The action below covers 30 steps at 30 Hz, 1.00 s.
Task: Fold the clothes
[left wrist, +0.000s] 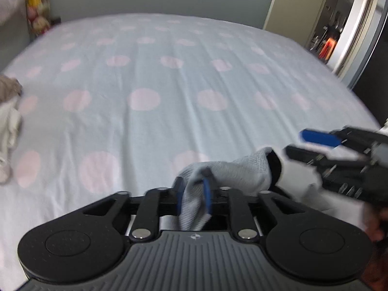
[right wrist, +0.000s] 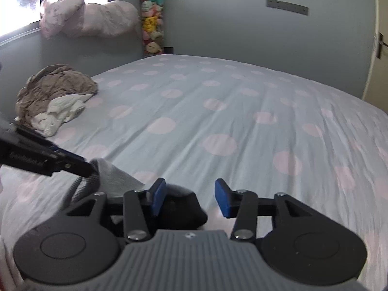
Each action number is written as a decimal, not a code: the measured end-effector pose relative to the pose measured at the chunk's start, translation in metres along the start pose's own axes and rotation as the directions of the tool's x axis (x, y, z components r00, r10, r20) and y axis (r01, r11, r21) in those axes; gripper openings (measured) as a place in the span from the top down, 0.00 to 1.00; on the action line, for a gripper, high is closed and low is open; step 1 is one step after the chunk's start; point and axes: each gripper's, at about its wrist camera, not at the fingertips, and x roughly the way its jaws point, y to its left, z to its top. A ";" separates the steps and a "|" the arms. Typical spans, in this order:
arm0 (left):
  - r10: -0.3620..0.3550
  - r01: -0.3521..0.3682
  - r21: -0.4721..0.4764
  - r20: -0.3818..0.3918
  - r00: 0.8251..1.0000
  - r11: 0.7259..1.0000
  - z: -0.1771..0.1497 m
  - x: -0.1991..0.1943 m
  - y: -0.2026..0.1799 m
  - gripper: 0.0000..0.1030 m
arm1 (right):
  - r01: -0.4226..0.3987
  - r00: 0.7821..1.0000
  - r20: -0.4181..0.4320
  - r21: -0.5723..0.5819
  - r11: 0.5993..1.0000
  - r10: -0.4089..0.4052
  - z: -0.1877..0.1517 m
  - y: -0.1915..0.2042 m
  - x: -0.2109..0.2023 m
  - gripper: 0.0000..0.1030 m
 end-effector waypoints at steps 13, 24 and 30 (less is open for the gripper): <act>-0.124 0.136 0.104 -0.116 0.985 0.985 -0.023 0.010 -0.047 0.49 | -0.141 0.956 -0.203 0.321 0.936 0.214 -0.041 -0.031 0.019 0.45; -0.068 0.102 0.134 -0.242 0.968 0.986 -0.045 0.029 -0.064 0.55 | -0.131 0.937 -0.278 0.277 0.952 0.210 -0.053 -0.016 0.021 0.86; -0.127 0.121 -0.041 -0.196 0.972 0.992 -0.030 0.010 -0.032 0.91 | -0.103 0.962 -0.206 0.343 0.934 0.182 -0.050 -0.032 0.008 0.92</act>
